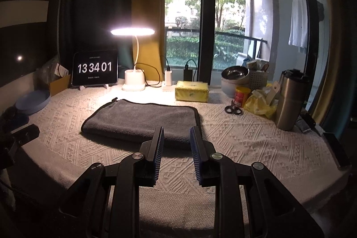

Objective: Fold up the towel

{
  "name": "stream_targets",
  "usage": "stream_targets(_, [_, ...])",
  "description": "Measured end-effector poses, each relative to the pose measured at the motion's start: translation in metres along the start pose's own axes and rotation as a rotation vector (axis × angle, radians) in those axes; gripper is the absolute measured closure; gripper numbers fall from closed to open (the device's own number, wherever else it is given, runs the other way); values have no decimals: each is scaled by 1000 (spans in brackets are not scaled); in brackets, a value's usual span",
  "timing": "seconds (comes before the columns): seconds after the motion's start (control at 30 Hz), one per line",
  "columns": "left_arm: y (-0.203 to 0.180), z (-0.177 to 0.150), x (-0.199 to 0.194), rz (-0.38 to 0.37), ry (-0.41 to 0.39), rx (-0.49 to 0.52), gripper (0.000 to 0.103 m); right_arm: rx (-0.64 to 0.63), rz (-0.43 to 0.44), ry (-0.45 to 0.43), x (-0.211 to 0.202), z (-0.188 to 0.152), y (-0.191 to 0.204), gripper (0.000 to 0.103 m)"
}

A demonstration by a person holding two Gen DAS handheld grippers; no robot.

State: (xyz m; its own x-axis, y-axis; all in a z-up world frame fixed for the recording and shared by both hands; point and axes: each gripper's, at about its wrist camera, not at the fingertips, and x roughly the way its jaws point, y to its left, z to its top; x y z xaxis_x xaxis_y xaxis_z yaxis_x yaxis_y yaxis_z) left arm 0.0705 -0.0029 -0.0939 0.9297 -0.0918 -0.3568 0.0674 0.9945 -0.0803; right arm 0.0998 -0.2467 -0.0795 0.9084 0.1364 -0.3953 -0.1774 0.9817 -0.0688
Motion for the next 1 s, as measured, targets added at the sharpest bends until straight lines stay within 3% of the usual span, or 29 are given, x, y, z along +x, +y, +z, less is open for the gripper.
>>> stream_targets(0.07, [0, 3, -4, 13, -26, 1, 27, -11, -7, -19, -6, 1, 1, 76])
stream_targets(0.17, [0, 10, -14, 23, -86, -11, 26, -22, -11, -49, -14, 5, 3, 62])
stream_targets(0.23, [2, 15, -20, 29, -129, -20, 7, -30, -7, -87, -24, 9, 4, 56])
stream_targets(0.27, [3, 18, -24, 26, -162, -30, 5, -34, -7, -105, -28, 11, 5, 55])
stream_targets(0.4, [2, 29, -35, 41, -260, -31, 5, -40, -3, -177, -44, 20, 8, 48])
stream_targets(0.57, [-2, 38, -43, 60, -323, -18, 4, -34, 4, -223, -55, 29, 8, 45])
stream_targets(1.0, [2, 46, -46, 121, -371, -6, 4, -20, -10, -225, -53, 32, 3, 40])
